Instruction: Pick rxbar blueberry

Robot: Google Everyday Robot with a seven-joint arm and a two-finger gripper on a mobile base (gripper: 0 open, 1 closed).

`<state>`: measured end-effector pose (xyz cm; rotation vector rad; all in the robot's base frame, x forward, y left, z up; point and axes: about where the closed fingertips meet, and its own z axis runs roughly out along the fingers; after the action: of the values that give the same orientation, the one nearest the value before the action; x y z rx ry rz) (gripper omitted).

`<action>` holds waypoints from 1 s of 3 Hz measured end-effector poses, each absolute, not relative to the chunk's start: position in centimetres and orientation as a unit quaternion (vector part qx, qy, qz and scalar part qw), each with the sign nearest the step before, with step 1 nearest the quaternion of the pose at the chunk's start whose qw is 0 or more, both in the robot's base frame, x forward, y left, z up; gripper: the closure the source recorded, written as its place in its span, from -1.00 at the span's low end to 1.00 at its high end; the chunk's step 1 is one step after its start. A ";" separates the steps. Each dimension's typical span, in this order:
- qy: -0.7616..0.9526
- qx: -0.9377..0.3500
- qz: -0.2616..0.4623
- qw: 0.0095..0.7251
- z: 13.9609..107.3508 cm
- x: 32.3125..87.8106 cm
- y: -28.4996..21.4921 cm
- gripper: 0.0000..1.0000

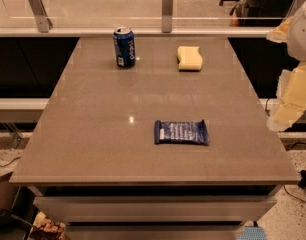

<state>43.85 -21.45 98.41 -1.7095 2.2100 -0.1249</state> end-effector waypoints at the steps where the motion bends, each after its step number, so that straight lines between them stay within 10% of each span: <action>1: 0.776 -0.604 -0.040 0.178 98.4 43.6 -21.4 -1.00; 3: 0.749 -0.620 0.038 0.231 97.3 43.4 -22.0 -1.00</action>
Offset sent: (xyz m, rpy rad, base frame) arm -0.0130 -0.0059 -0.0130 0.1941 0.0104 0.0934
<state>43.43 -21.99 97.33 -1.7051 2.0589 0.1053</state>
